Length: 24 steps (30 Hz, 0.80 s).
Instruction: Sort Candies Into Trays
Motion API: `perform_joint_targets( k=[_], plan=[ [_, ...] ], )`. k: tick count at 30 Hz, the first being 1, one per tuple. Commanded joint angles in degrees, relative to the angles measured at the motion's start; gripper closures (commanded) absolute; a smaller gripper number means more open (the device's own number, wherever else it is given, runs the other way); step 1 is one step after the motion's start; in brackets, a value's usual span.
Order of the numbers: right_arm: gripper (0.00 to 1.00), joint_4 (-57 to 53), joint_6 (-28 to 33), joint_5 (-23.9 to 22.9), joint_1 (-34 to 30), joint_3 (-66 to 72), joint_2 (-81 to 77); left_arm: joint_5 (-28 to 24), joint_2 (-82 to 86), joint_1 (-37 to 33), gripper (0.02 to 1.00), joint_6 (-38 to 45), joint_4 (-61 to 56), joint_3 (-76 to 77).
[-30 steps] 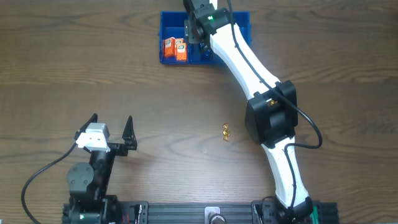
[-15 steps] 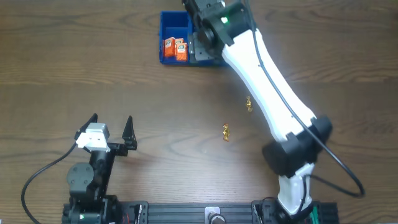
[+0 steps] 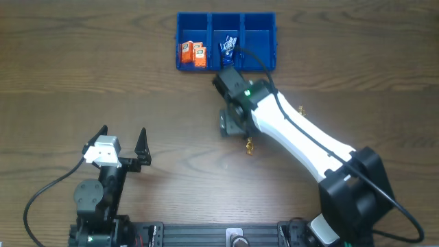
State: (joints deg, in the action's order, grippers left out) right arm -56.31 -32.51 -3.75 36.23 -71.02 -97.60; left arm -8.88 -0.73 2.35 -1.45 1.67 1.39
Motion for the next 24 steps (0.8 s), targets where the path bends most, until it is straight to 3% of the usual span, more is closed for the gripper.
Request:
perform_joint_targets(
  k=[1,7,24],
  plan=[
    [0.150,3.4,-2.2,2.6,-0.2,6.7,2.8,-1.1,0.4,-0.2,0.020,0.2,1.9,-1.1],
    [0.176,8.1,-1.8,6.6,-2.6,12.3,2.8,-1.1,0.4,-0.2,0.020,0.2,1.9,-1.1],
    [0.257,14.1,-2.0,6.4,-3.3,15.9,-0.5,-1.1,0.4,-0.2,0.020,0.2,1.9,-1.1]
  ],
)
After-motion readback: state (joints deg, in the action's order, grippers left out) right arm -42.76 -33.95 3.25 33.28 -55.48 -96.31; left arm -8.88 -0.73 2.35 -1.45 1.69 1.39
